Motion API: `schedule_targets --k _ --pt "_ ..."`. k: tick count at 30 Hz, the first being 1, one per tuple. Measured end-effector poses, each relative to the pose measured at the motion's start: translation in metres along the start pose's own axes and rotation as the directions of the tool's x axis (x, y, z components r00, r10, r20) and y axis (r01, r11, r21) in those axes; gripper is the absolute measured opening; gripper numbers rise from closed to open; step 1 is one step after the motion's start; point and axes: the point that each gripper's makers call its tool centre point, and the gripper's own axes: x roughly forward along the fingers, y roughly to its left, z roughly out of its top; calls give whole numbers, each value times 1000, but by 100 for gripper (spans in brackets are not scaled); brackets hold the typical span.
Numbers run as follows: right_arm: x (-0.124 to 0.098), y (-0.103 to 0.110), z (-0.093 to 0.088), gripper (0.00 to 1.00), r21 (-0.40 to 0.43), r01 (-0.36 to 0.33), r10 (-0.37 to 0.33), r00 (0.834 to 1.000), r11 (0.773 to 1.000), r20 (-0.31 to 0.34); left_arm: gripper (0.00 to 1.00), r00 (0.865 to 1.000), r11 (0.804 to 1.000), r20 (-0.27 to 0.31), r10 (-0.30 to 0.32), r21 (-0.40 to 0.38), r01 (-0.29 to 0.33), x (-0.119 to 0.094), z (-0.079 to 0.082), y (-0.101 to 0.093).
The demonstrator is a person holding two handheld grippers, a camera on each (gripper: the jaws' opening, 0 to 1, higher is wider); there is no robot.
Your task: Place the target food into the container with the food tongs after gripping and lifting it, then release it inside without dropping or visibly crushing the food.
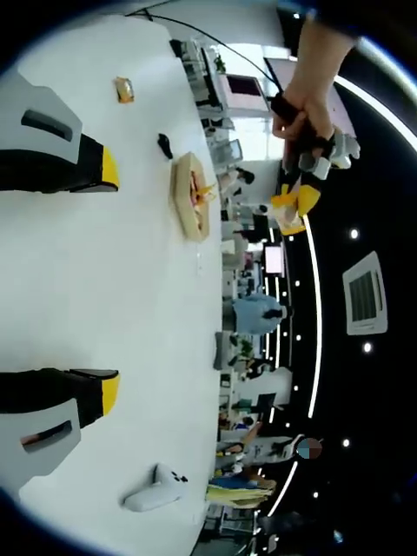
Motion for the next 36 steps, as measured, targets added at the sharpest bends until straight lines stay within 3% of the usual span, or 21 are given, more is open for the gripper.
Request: schedule_targets --k 6,12,16,22,29,33,36 --pt "-1 8 7 88 44 -49 47 998 998 41 20 998 998 -25 50 29 -49 -3 -3 23" --pt "-1 11 2 89 60 -82 82 997 995 13 20 993 993 -21 115 40 -115 -4 -5 49" --pt "-5 11 14 91 166 -123 113 991 979 69 20 980 979 -24 196 63 -194 -9 -7 72" --pt "-6 12 12 89 173 -136 129 990 976 53 20 967 967 -10 254 38 -253 -20 -2 93" --pt "-4 16 4 88 137 -126 126 992 983 10 20 962 961 3 274 27 -274 -25 -4 107" --pt "-2 12 -1 85 143 -91 96 995 986 -32 20 962 962 11 272 11 -272 -22 -3 108" --pt "-4 13 3 85 150 -87 92 995 985 -27 20 964 964 11 264 10 -264 -19 -5 105"
